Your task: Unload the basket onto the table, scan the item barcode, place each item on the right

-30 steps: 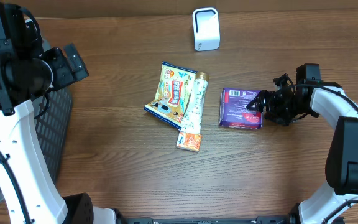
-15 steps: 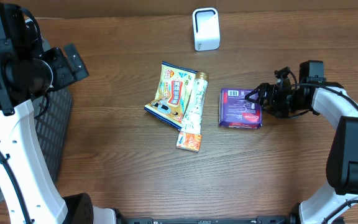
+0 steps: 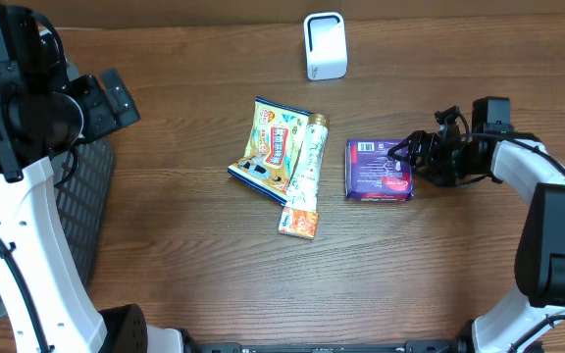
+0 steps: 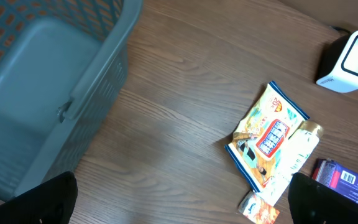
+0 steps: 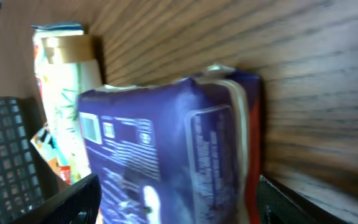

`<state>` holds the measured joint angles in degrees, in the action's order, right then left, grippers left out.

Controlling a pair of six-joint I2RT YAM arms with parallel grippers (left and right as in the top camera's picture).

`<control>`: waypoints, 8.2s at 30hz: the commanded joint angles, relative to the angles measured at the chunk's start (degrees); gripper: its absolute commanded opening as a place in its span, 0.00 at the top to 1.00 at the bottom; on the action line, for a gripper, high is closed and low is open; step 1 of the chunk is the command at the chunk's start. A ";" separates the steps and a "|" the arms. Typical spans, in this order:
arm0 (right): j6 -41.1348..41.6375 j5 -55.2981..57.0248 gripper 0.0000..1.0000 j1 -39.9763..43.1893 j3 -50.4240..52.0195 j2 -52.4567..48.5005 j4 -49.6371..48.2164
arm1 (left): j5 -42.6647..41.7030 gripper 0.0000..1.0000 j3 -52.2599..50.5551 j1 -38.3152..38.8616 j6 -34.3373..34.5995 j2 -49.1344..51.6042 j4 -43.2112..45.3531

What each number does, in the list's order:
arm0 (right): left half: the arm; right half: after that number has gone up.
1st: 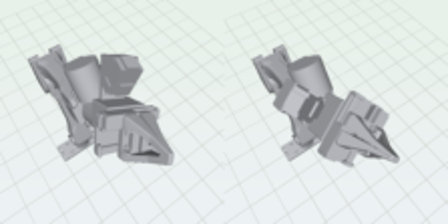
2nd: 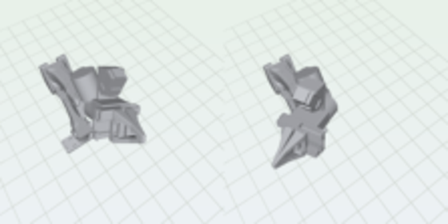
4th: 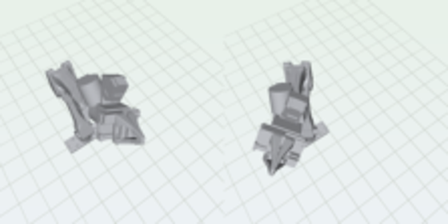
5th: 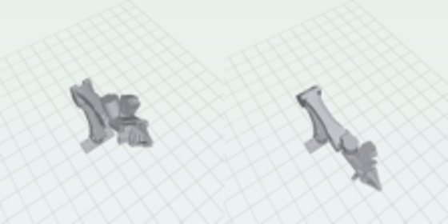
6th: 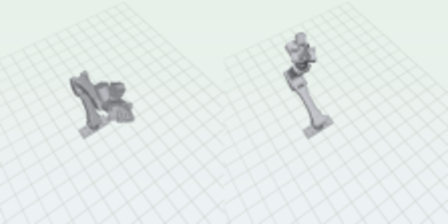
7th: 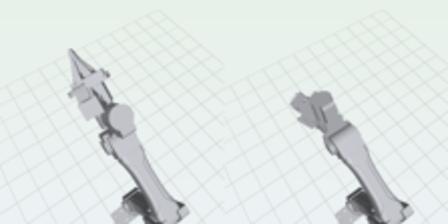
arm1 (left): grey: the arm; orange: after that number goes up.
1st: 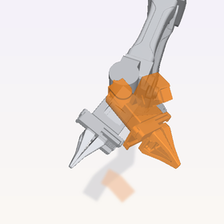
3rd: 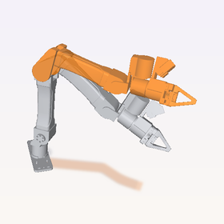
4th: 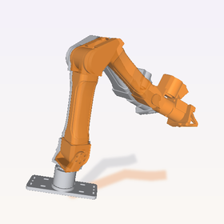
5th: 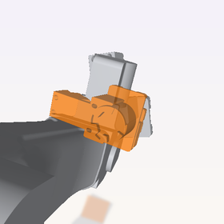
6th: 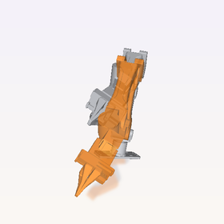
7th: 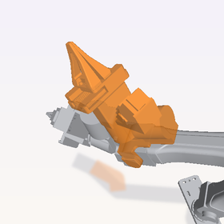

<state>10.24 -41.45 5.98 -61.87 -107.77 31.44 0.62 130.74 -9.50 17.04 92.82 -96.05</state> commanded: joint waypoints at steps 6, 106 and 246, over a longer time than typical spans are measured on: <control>2.23 0.90 0.22 0.20 3.72 0.26 -3.15 | -0.24 0.00 -0.31 -0.24 0.81 0.20 0.07; -7.08 12.22 0.34 41.22 -10.99 0.26 21.40 | -0.24 0.00 -0.31 -0.24 0.81 0.20 0.07; -5.55 36.28 0.00 5.35 -28.26 0.81 28.79 | -31.69 0.48 -16.79 44.50 11.91 41.90 33.27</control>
<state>4.49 -5.52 11.22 -88.18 -107.87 60.58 -31.81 114.96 34.26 24.16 133.91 -63.75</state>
